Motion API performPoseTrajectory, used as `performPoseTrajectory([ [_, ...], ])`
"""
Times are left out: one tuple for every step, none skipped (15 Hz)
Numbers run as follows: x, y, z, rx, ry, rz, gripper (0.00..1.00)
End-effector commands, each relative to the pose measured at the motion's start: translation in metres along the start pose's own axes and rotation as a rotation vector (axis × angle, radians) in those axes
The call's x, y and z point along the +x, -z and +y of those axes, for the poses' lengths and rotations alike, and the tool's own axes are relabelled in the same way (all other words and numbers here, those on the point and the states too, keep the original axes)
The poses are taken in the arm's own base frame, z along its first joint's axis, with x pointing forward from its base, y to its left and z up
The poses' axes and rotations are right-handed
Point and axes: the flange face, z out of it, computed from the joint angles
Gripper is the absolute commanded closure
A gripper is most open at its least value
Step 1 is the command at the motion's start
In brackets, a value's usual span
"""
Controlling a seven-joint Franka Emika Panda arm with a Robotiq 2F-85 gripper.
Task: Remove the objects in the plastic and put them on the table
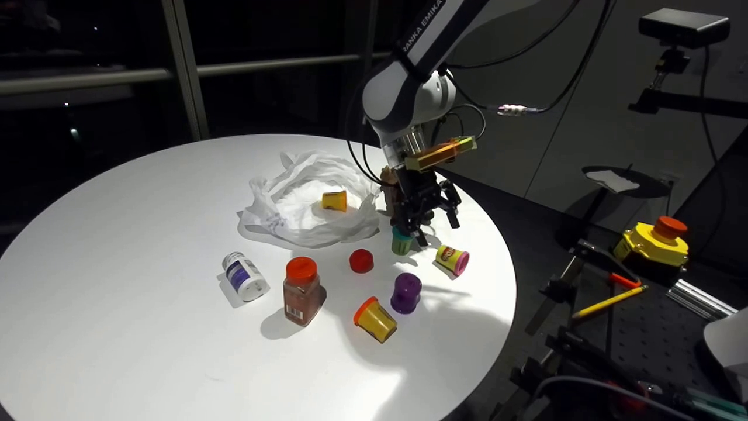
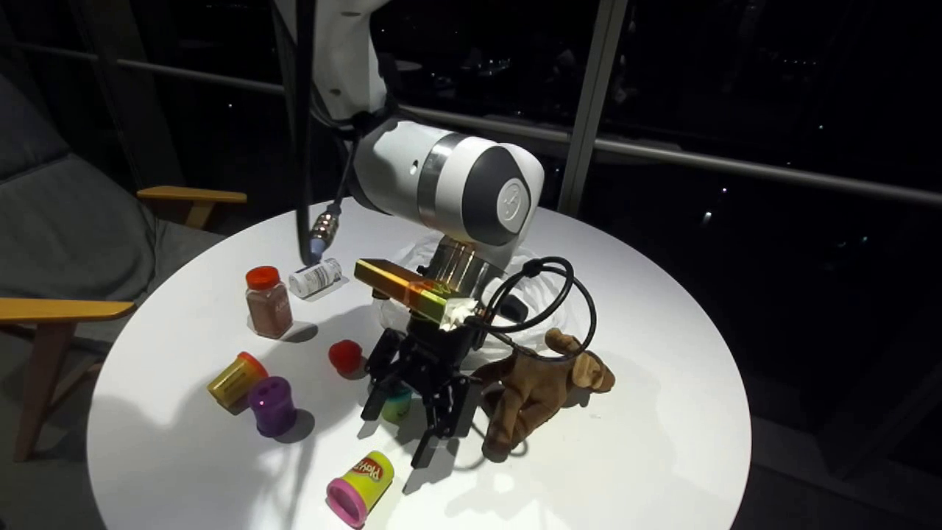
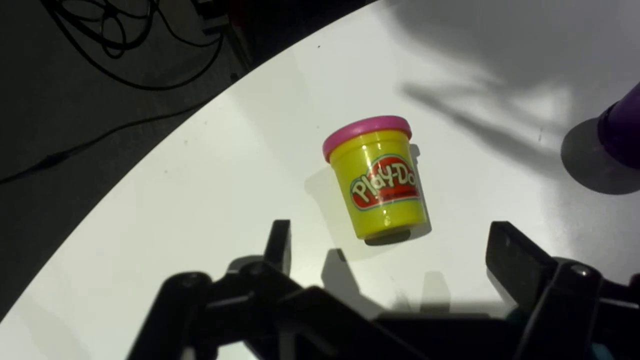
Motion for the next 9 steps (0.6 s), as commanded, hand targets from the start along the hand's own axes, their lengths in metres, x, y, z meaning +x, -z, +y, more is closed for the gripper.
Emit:
performPoseTrajectory([
  [0.004, 0.028, -0.002, 0.042, -0.008, 0.015, 0.00],
  [0.002, 0.038, -0.003, 0.049, -0.006, 0.029, 0.00],
  [-0.001, 0.051, -0.004, 0.042, -0.008, 0.046, 0.00],
  [-0.003, 0.062, -0.005, 0.028, -0.007, 0.063, 0.00],
  [-0.009, 0.072, -0.007, 0.009, 0.000, 0.061, 0.00],
  [-0.015, 0.084, -0.009, 0.002, 0.009, 0.063, 0.00],
  [-0.021, 0.095, -0.013, -0.004, 0.021, 0.066, 0.00],
  [-0.025, 0.107, -0.019, 0.002, 0.035, 0.082, 0.00],
  [-0.029, 0.119, -0.027, 0.016, 0.050, 0.096, 0.00],
])
